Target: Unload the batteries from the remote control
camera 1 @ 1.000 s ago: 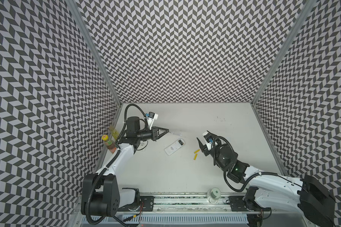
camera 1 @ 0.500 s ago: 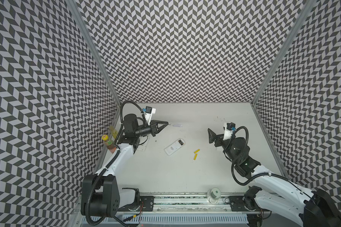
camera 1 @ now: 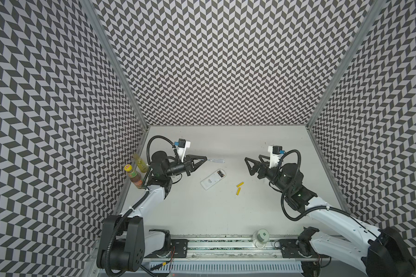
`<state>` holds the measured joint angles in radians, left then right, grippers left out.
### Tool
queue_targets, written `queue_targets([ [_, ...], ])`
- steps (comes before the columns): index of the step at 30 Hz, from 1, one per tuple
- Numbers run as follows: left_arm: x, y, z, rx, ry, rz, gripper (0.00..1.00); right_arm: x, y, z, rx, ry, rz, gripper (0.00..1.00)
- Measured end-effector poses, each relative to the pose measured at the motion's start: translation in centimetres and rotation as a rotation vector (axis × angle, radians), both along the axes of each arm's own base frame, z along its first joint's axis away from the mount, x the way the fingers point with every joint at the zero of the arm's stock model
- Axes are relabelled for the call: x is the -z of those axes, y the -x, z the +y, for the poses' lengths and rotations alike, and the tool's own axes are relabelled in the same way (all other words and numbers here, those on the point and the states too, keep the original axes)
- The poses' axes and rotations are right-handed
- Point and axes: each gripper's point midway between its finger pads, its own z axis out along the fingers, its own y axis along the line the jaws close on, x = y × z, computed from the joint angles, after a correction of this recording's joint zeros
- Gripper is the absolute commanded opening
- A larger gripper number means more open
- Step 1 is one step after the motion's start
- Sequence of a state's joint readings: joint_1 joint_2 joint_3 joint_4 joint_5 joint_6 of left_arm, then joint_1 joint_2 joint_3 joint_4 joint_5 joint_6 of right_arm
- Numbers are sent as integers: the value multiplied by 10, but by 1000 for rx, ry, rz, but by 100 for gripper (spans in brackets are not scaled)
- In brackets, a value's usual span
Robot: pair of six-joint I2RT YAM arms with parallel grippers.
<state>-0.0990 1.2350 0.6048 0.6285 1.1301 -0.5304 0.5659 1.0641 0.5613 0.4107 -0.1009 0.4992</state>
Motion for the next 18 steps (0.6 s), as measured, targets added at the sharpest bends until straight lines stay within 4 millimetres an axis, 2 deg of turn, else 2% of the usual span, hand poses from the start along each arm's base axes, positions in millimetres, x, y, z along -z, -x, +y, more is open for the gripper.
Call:
queue_targets([
  [3,-3,6,-6,35,2,-20,0,-7,4,12,-69,-55,1,97],
  [9,-7,20,-19,112,12,-26,0,-9,11,35,-214,-155,55,94],
  [18,-12,27,-25,147,33,-2,0,-18,22,59,-386,-288,101,89],
])
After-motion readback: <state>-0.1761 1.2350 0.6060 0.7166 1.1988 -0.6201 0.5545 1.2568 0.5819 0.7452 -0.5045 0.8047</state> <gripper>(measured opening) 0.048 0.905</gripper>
